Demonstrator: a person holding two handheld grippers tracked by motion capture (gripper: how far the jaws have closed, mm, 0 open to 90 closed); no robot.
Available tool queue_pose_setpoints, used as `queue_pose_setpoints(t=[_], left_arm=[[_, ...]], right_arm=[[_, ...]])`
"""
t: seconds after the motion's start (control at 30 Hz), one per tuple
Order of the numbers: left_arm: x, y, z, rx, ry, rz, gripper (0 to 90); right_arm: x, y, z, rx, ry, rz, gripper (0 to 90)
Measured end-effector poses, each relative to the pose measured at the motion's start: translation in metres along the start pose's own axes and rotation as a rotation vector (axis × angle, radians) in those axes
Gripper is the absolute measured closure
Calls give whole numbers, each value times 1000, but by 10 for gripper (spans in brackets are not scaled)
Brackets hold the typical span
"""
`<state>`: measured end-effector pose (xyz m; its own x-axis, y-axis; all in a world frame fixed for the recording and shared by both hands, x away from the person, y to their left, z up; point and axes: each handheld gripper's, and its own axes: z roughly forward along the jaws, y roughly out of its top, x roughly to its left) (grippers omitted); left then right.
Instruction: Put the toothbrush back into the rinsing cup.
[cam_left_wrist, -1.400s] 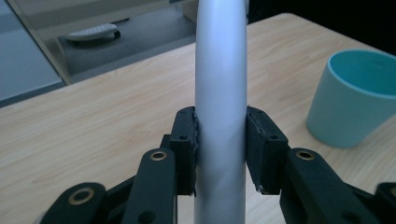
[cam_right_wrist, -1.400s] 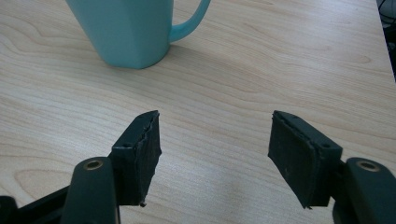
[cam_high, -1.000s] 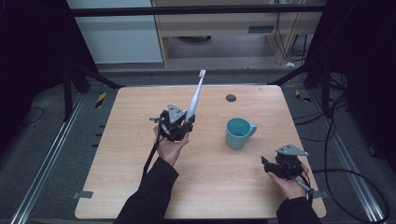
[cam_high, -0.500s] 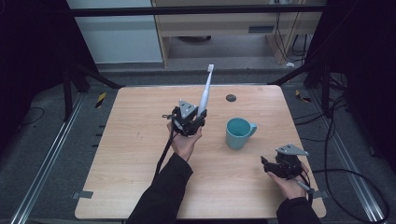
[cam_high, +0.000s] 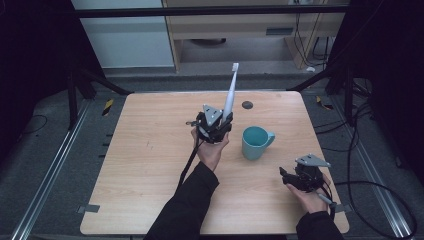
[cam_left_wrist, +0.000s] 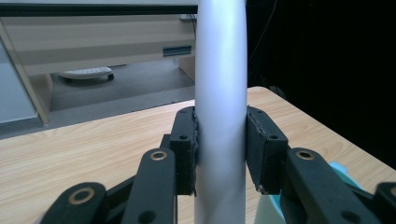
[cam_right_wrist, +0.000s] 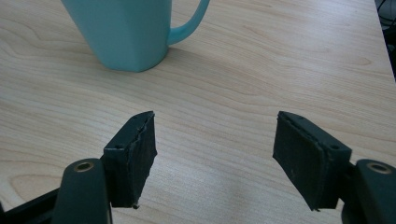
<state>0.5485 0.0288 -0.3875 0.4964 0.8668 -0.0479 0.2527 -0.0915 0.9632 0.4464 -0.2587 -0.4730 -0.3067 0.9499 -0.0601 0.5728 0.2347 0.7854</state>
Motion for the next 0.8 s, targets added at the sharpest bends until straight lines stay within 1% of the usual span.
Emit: queue_pose_setpoints(t=[0.07, 0.2, 0.4, 0.5, 0.6, 0.8], left_arm=[[-5, 1, 4, 4, -6, 4, 659], [-15, 3, 9, -8, -13, 8, 659], [-26, 5, 15, -18, -9, 6, 659], [-32, 4, 19, -14, -12, 2, 659], [-38, 2, 25, -5, -14, 10, 659], [-46, -1, 33, -9, -23, 6, 659]], right_arm=[[0, 0, 0, -2, -1, 2, 297], [-1, 0, -1, -9, -2, 3, 297], [-1, 0, -1, -13, -3, 1, 297], [-1, 0, -1, -16, -4, 1, 297], [0, 0, -1, -15, -3, 6, 297], [-1, 0, -2, -18, -5, 4, 297]])
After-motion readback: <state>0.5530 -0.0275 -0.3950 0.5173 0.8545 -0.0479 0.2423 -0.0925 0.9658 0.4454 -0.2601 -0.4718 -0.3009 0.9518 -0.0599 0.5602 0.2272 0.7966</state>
